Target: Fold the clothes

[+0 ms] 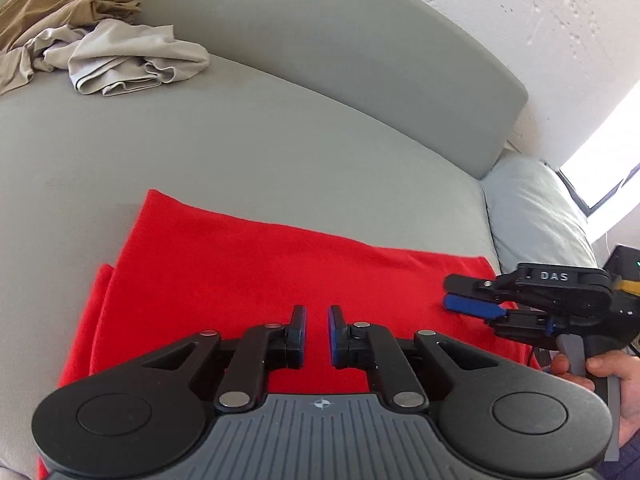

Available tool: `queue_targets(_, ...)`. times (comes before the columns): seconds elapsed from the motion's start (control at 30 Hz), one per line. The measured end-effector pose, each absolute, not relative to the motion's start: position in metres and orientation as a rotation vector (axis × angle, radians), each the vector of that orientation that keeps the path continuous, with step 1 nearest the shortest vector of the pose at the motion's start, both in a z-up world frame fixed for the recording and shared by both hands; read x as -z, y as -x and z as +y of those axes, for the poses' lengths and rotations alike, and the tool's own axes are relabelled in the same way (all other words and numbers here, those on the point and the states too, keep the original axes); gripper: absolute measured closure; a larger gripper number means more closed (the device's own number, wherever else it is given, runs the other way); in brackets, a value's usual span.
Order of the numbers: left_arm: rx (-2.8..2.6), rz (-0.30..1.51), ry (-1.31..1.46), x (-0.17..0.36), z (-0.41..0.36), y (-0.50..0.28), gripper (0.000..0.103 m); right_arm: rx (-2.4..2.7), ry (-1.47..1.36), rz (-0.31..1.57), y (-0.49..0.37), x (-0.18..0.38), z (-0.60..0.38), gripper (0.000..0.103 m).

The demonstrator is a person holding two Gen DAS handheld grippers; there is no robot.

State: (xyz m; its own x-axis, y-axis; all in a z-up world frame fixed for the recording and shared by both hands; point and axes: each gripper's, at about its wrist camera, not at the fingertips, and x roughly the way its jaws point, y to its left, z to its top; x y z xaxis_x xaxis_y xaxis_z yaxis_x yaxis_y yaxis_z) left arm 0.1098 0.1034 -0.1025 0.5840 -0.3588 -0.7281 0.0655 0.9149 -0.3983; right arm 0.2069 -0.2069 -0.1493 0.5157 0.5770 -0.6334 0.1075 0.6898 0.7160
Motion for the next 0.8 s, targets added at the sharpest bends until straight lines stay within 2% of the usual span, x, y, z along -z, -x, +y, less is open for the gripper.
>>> queue_targets(0.03, 0.266, 0.930, 0.334, 0.101, 0.101, -0.105, 0.094, -0.320, -0.798, 1.051, -0.203, 0.155, -0.205, 0.071)
queue_targets(0.07, 0.264, 0.947, 0.314, 0.100, 0.101, -0.101, 0.088, -0.298, -0.795, 1.050, -0.197, 0.157, -0.207, 0.079)
queue_targets(0.1, 0.241, 0.969, 0.287, 0.101, 0.103, -0.097, 0.088, -0.225, -0.774, 1.018, -0.189, 0.156, -0.217, 0.089)
queue_targets(0.17, 0.194, 1.004, 0.267, 0.103, 0.114, -0.085, 0.094, -0.037, -0.718, 0.944, -0.173, 0.153, -0.243, 0.103)
queue_targets(0.23, 0.188, 1.023, 0.303, 0.100, 0.129, -0.070, 0.094, 0.096, -0.680, 0.859, -0.152, 0.140, -0.267, 0.103)
queue_targets(0.27, 0.191, 1.034, 0.323, 0.097, 0.135, -0.062, 0.094, 0.157, -0.662, 0.815, -0.140, 0.132, -0.279, 0.090)
queue_targets(0.37, 0.209, 1.054, 0.322, 0.084, 0.142, -0.038, 0.089, 0.177, -0.613, 0.748, -0.110, 0.108, -0.293, 0.090)
queue_targets(0.43, 0.254, 1.058, 0.301, 0.077, 0.138, -0.025, 0.088, 0.126, -0.621, 0.778, -0.091, 0.102, -0.298, 0.087)
queue_targets(0.5, 0.316, 1.048, 0.265, 0.073, 0.126, -0.015, 0.085, 0.031, -0.630, 0.820, -0.073, 0.104, -0.295, 0.072)
queue_targets(0.57, 0.352, 1.016, 0.212, 0.077, 0.106, -0.011, 0.083, -0.083, -0.581, 0.871, -0.062, 0.109, -0.275, 0.067)
queue_targets(0.67, 0.377, 0.953, 0.086, 0.093, 0.065, -0.014, 0.083, -0.167, -0.330, 0.901, -0.058, 0.121, -0.234, 0.067)
queue_targets(0.73, 0.376, 0.945, -0.026, 0.103, 0.042, -0.010, 0.083, -0.199, -0.097, 0.905, -0.054, 0.127, -0.202, 0.060)
queue_targets(0.8, 0.372, 0.948, -0.125, 0.109, 0.028, -0.004, 0.082, -0.203, 0.112, 0.910, -0.044, 0.125, -0.186, 0.060)
